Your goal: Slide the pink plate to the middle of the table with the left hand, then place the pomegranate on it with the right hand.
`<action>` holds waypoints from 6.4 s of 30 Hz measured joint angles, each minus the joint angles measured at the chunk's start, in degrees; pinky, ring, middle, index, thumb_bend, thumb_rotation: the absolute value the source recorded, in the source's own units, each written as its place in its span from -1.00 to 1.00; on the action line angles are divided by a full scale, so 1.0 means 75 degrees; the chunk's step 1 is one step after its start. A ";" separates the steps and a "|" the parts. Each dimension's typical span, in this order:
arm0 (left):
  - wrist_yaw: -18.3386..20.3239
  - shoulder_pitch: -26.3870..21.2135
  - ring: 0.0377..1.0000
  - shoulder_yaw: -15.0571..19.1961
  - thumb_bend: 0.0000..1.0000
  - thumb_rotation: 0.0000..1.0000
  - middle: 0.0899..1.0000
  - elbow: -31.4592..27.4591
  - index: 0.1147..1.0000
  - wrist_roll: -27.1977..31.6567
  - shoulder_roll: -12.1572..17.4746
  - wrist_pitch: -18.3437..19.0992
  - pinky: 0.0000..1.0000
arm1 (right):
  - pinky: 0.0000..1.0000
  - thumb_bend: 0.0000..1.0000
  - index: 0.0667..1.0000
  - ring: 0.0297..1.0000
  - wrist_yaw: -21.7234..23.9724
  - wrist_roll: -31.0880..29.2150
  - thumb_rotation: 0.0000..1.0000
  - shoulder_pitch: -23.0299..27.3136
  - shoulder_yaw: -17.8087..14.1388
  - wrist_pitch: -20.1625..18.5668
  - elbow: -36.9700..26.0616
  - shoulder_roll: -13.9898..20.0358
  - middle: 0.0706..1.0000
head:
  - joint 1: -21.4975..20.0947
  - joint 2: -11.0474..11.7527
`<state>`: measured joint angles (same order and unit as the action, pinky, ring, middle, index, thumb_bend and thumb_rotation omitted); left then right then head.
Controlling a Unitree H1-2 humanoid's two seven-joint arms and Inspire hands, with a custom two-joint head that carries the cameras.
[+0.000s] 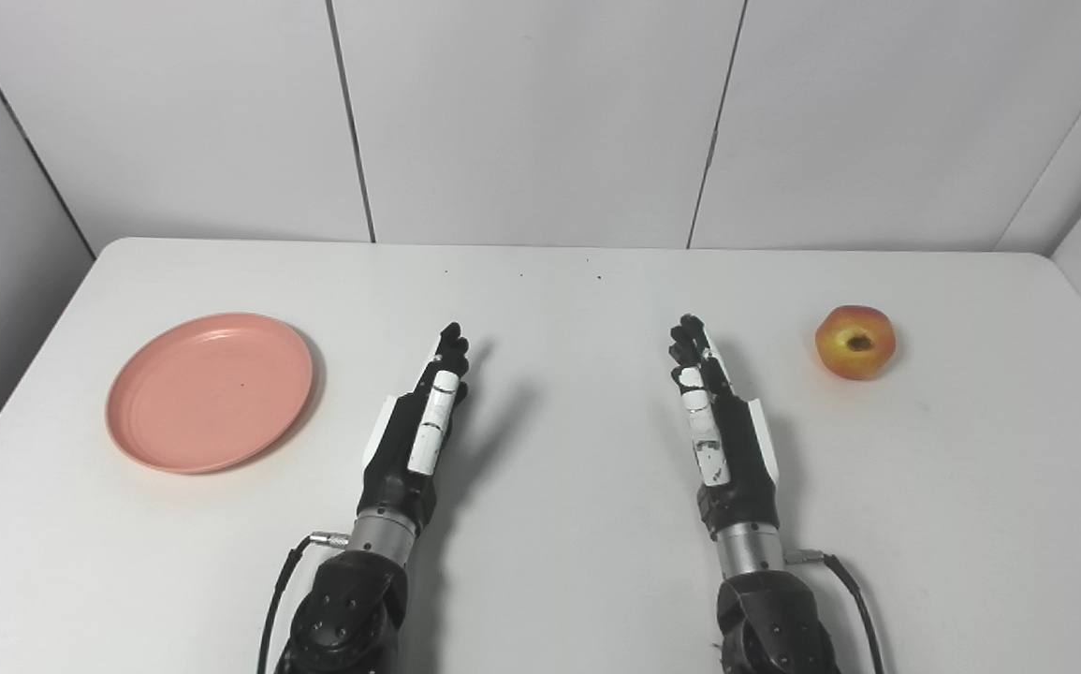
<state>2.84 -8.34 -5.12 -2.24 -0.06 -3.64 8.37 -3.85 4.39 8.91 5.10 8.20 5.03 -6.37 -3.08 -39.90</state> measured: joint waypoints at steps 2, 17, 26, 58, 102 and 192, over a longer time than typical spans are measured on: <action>-0.0005 0.0000 1.00 0.0001 0.46 1.00 1.00 0.0000 1.00 0.0000 -0.0001 0.0000 1.00 | 0.93 0.27 0.88 0.89 0.0000 0.0001 0.94 0.0000 0.0001 0.0000 0.0000 0.0000 0.87 | 0.0000 -0.0011; -0.0003 0.0000 1.00 -0.0004 0.48 1.00 1.00 0.0000 1.00 0.0000 0.0006 0.0001 1.00 | 0.92 0.29 0.88 0.90 -0.0001 0.0027 0.95 0.0005 0.0001 0.0001 0.0008 0.0001 0.87 | -0.0012 0.0012; -0.0006 -0.0003 1.00 -0.0003 0.49 1.00 1.00 0.0031 1.00 -0.0004 0.0007 -0.0029 1.00 | 0.91 0.29 0.87 0.89 -0.0001 0.0033 0.95 0.0035 -0.0008 0.0001 0.0041 0.0003 0.87 | -0.0012 0.0035; -0.0002 -0.0021 1.00 -0.0013 0.48 1.00 1.00 0.0122 1.00 -0.0004 0.0023 -0.0117 1.00 | 0.93 0.29 0.87 0.89 0.0000 0.0017 0.95 0.0046 -0.0013 0.0002 0.0059 0.0009 0.87 | 0.0012 0.0059; -0.0454 -0.0196 1.00 -0.0345 0.42 1.00 1.00 0.1303 1.00 -0.0498 -0.0458 -0.1389 1.00 | 0.98 0.29 0.90 0.88 0.0685 -0.1051 0.97 0.0300 -0.0373 0.0662 0.0551 0.0701 0.88 | 0.2813 0.1430; -0.0814 -0.1884 0.56 0.2528 0.77 1.00 0.54 0.0782 0.55 0.0169 0.2614 -0.0560 0.54 | 0.97 0.16 0.91 0.89 0.0586 -0.0606 0.91 0.0508 -0.0366 0.0770 0.0851 0.0707 0.90 | 0.2812 0.1500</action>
<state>-3.26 -22.47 13.84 3.63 1.21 15.97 4.17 0.55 -0.15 12.72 2.36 13.98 11.41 -1.06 18.02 -28.65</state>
